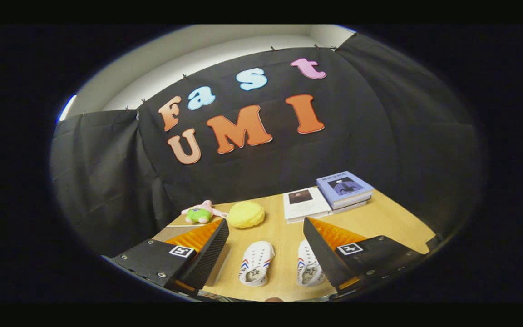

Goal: Open the storage box then place both shoes into the box .Put the left shoe in first, then the right shoe, with the right side of both shoes facing outward in a uniform manner.

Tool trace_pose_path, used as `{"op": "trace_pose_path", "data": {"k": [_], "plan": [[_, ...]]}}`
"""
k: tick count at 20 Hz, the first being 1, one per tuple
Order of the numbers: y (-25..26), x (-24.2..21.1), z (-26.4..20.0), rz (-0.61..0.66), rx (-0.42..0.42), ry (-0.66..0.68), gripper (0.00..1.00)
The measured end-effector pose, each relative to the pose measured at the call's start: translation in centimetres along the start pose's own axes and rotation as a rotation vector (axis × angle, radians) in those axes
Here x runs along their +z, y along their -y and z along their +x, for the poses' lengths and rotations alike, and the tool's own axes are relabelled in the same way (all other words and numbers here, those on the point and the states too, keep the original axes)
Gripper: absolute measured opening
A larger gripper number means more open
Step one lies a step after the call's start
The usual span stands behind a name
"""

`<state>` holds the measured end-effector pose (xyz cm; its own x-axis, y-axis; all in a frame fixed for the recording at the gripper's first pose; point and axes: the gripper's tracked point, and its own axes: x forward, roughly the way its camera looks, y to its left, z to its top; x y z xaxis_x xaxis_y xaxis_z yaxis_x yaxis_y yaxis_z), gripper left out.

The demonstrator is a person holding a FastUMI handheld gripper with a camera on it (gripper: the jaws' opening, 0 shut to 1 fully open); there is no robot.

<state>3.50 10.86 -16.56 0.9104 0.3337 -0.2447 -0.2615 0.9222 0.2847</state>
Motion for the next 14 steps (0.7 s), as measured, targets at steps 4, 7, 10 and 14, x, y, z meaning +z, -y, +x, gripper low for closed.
{"op": "trace_pose_path", "data": {"k": [4, 7, 10, 14], "plan": [[-2.3, -4.0, 1.8, 0.128, 0.108, -0.078, 0.99], [-3.0, -7.2, 3.6, 0.191, 0.147, -0.127, 0.98], [-4.5, -10.2, 5.3, 0.258, 0.199, -0.17, 0.98], [-8.2, -13.6, 6.3, 0.339, 0.304, -0.225, 0.98]]}}
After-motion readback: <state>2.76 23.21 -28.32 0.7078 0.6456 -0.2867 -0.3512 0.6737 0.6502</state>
